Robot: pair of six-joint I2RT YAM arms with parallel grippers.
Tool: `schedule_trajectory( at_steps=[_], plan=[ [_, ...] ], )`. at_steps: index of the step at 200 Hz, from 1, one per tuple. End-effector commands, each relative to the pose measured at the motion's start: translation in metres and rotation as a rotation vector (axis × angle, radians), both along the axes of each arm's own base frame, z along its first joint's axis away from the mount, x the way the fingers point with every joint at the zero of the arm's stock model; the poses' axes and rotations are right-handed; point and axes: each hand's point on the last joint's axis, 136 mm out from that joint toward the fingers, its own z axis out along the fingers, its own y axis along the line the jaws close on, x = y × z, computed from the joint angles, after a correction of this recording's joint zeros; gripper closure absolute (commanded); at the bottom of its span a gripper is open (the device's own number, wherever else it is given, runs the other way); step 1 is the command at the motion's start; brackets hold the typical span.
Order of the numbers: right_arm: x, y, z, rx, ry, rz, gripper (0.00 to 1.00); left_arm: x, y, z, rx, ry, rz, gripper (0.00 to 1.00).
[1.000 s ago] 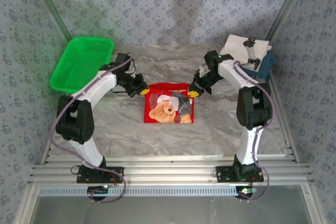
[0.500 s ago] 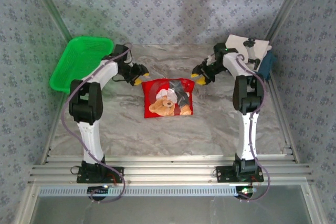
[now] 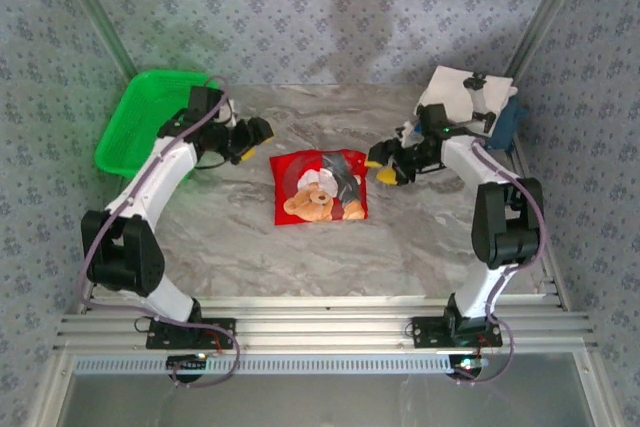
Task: Fold and stack the t-shirts
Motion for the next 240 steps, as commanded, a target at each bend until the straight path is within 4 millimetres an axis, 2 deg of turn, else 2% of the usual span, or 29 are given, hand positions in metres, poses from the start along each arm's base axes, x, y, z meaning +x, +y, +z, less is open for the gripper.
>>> schedule_trajectory(
  at_steps=[1,20,38,53,61,90,117,148,177,198,227,240],
  plan=[
    [0.006,-0.001,-0.038,-0.099,-0.027,0.035,0.30,-0.002,-0.022,-0.023,0.009,-0.011,-0.070,0.30],
    [0.012,0.006,-0.057,-0.141,-0.035,0.094,0.20,0.002,-0.036,-0.046,0.020,0.025,-0.093,0.30],
    [0.018,0.014,-0.065,-0.176,-0.054,0.147,0.18,0.009,-0.041,-0.057,0.029,0.026,-0.084,0.28],
    [0.025,0.018,-0.071,-0.205,-0.070,0.168,0.18,0.016,-0.039,-0.059,0.045,0.005,-0.057,0.22],
    [0.022,0.018,-0.078,-0.235,-0.041,0.189,0.18,0.018,-0.037,-0.059,0.048,-0.002,-0.046,0.21],
    [0.028,0.023,-0.092,-0.320,-0.029,0.226,0.19,0.022,-0.029,-0.045,0.080,-0.058,-0.023,0.15],
    [0.022,0.022,-0.110,-0.439,0.033,0.273,0.22,0.021,0.000,-0.017,0.118,-0.136,0.040,0.09],
    [0.023,0.021,-0.122,-0.544,0.043,0.285,0.24,0.016,0.054,0.031,0.178,-0.247,0.157,0.00],
    [0.027,0.042,-0.128,-0.550,0.027,0.305,0.27,0.001,0.097,0.068,0.247,-0.308,0.226,0.00],
    [0.026,0.057,-0.132,-0.560,0.048,0.322,0.38,-0.012,0.122,0.076,0.278,-0.300,0.264,0.00],
    [0.031,0.073,-0.135,-0.573,0.050,0.329,0.52,-0.028,0.141,0.071,0.293,-0.285,0.301,0.01],
    [0.035,0.080,-0.131,-0.573,0.041,0.326,0.64,-0.033,0.145,0.068,0.307,-0.285,0.307,0.00]
  ],
)
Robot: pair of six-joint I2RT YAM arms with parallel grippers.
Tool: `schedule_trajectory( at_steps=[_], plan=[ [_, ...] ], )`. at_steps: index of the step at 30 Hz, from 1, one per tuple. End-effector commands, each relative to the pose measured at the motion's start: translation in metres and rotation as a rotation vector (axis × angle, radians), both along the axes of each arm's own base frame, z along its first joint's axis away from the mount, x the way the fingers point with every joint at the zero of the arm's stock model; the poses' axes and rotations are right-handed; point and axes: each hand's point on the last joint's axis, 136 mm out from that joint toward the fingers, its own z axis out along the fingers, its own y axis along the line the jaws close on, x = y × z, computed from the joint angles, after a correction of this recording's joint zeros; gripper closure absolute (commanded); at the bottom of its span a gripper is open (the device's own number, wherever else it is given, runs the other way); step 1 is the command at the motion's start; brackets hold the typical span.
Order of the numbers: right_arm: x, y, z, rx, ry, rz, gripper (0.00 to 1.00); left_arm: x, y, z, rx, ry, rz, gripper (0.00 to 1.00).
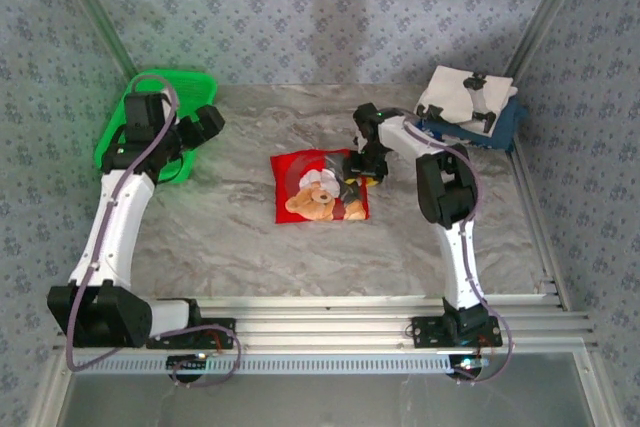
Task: Fold and stack the t-shirts
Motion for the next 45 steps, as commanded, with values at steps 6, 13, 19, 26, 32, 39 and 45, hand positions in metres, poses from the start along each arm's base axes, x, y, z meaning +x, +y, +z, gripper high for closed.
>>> schedule_trajectory(
  at_steps=[6,13,19,26,32,39,45],
  plan=[
    [0.015,0.041,-0.005,0.014,-0.041,0.037,0.91,-0.026,0.013,-0.020,0.083,0.045,-0.003,0.00],
    [0.044,0.007,0.057,-0.085,-0.203,0.045,1.00,-0.035,0.018,-0.022,0.130,0.043,-0.001,0.00],
    [0.071,-0.042,0.124,-0.249,-0.390,0.040,1.00,-0.037,0.011,-0.027,0.097,0.045,-0.014,0.00],
    [0.105,-0.089,0.168,-0.400,-0.506,0.048,1.00,-0.039,-0.016,-0.017,0.178,0.005,-0.102,0.00],
    [0.133,-0.127,0.201,-0.436,-0.623,-0.007,1.00,-0.039,-0.025,-0.013,0.171,-0.004,-0.132,0.00],
    [0.152,-0.149,0.229,-0.429,-0.725,-0.043,1.00,-0.036,-0.025,-0.024,0.178,0.015,-0.131,0.00],
    [0.169,-0.165,0.258,-0.412,-0.832,-0.088,1.00,-0.034,-0.024,-0.028,0.183,0.025,-0.124,0.00]
  ],
)
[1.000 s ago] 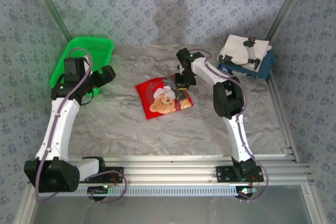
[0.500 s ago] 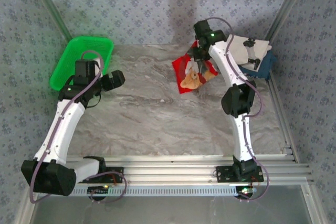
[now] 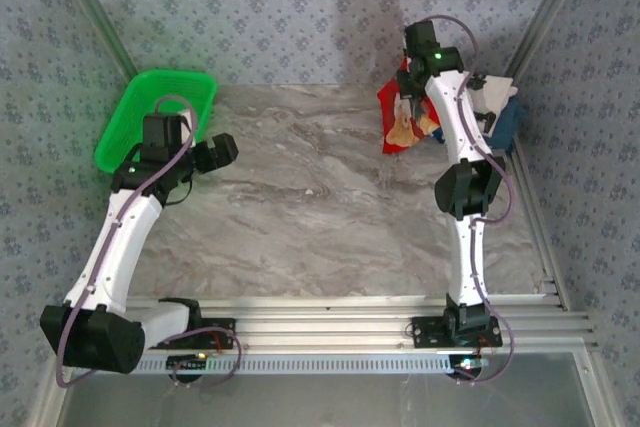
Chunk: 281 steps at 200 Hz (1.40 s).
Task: Fold and stack the t-shirts
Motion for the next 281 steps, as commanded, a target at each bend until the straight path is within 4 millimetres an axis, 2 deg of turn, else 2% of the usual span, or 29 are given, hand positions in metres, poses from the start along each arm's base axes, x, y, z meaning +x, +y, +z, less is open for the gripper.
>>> schedule_trajectory(
  at_steps=[1,58,95,133,174,202,224,281],
  plan=[
    [0.019,-0.010,0.044,0.012,-0.159,0.000,1.00,0.005,0.001,0.003,0.027,-0.019,-0.001,0.01],
    [0.033,-0.034,0.078,0.022,-0.282,-0.010,1.00,0.004,0.006,-0.002,0.054,-0.002,0.015,0.00],
    [0.042,-0.067,0.098,0.042,-0.362,-0.036,1.00,0.002,0.008,-0.005,0.061,0.013,0.020,0.00],
    [0.049,-0.105,0.099,0.057,-0.391,-0.075,1.00,-0.003,0.010,-0.010,0.069,0.039,0.022,0.00],
    [0.056,-0.150,0.080,0.083,-0.383,-0.131,1.00,-0.007,0.011,-0.015,0.073,0.063,0.025,0.00],
    [0.059,-0.180,0.056,0.112,-0.354,-0.185,1.00,-0.009,0.011,-0.020,0.068,0.081,0.030,0.00],
    [0.059,-0.204,0.030,0.147,-0.315,-0.232,1.00,-0.012,0.011,-0.023,0.065,0.085,0.034,0.00],
    [0.050,-0.240,-0.013,0.178,-0.235,-0.314,1.00,-0.017,0.013,-0.029,0.062,0.107,0.049,0.00]
  ],
)
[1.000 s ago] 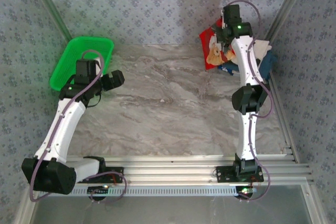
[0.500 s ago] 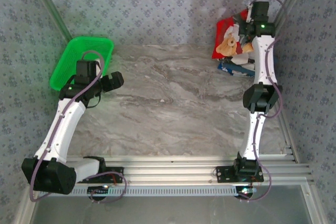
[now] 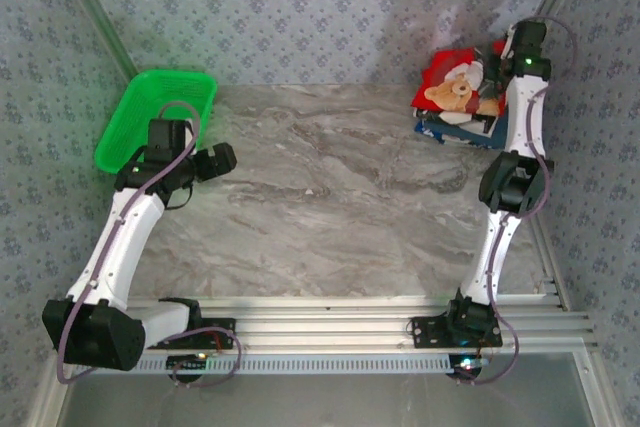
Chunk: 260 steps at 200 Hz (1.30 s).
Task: Fold and stack the t-shirts
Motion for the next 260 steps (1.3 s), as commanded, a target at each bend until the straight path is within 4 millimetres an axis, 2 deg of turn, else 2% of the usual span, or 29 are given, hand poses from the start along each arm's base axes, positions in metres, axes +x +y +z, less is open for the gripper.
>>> schedule_trajectory(
  at_steps=[1,19,50,64,70,82,96,142,166,177,210,224,226,230,232,254,260],
  plan=[
    [0.000,-0.015,-0.008,0.027,-0.006,-0.037,1.00,-0.007,0.002,-0.001,0.007,0.014,0.017,0.00],
    [-0.004,-0.026,-0.016,0.038,0.008,-0.065,0.98,-0.007,0.002,-0.002,0.003,0.016,0.019,0.00],
    [-0.009,-0.040,-0.030,0.059,0.030,-0.101,0.87,-0.008,0.002,-0.002,0.001,0.021,0.023,0.00],
    [-0.012,-0.044,-0.035,0.069,0.040,-0.111,0.85,-0.009,0.003,0.000,0.000,0.019,0.025,0.00],
    [-0.014,-0.047,-0.037,0.070,0.047,-0.120,0.81,-0.009,0.002,0.000,0.000,0.018,0.023,0.01],
    [-0.019,-0.051,-0.038,0.069,0.061,-0.141,0.63,-0.011,0.003,0.001,-0.002,0.019,0.025,0.00],
    [-0.024,-0.052,-0.036,0.075,0.072,-0.154,0.55,-0.011,0.003,0.003,-0.005,0.014,0.026,0.00],
    [-0.042,-0.040,-0.005,0.101,0.059,-0.157,0.39,-0.010,-0.001,0.016,-0.018,-0.023,0.014,0.00],
    [-0.058,-0.016,0.009,0.119,0.070,-0.114,0.36,-0.010,-0.002,0.021,-0.017,-0.047,0.012,0.00],
    [-0.066,0.001,0.016,0.118,0.069,-0.069,0.35,-0.009,-0.002,0.025,-0.019,-0.065,0.012,0.00],
    [-0.110,0.053,0.032,0.113,0.057,0.059,0.24,-0.012,0.004,0.043,0.002,-0.147,0.029,0.00],
    [-0.141,0.071,0.039,0.121,0.021,0.103,0.19,-0.018,0.010,0.046,0.025,-0.179,0.040,0.00],
    [-0.145,0.073,0.036,0.125,0.023,0.106,0.16,-0.019,0.011,0.047,0.030,-0.182,0.043,0.00],
    [-0.156,0.078,0.038,0.131,0.010,0.119,0.03,-0.022,0.013,0.046,0.039,-0.187,0.050,0.00],
    [-0.163,0.081,0.037,0.137,0.008,0.125,0.01,-0.023,0.015,0.046,0.043,-0.191,0.053,0.00],
    [-0.224,0.098,0.024,0.197,-0.078,0.128,0.00,-0.038,0.040,0.031,0.118,-0.204,0.156,0.00],
    [-0.243,0.101,0.011,0.203,-0.096,0.119,0.00,-0.041,0.048,0.026,0.130,-0.217,0.193,0.00]
  ],
)
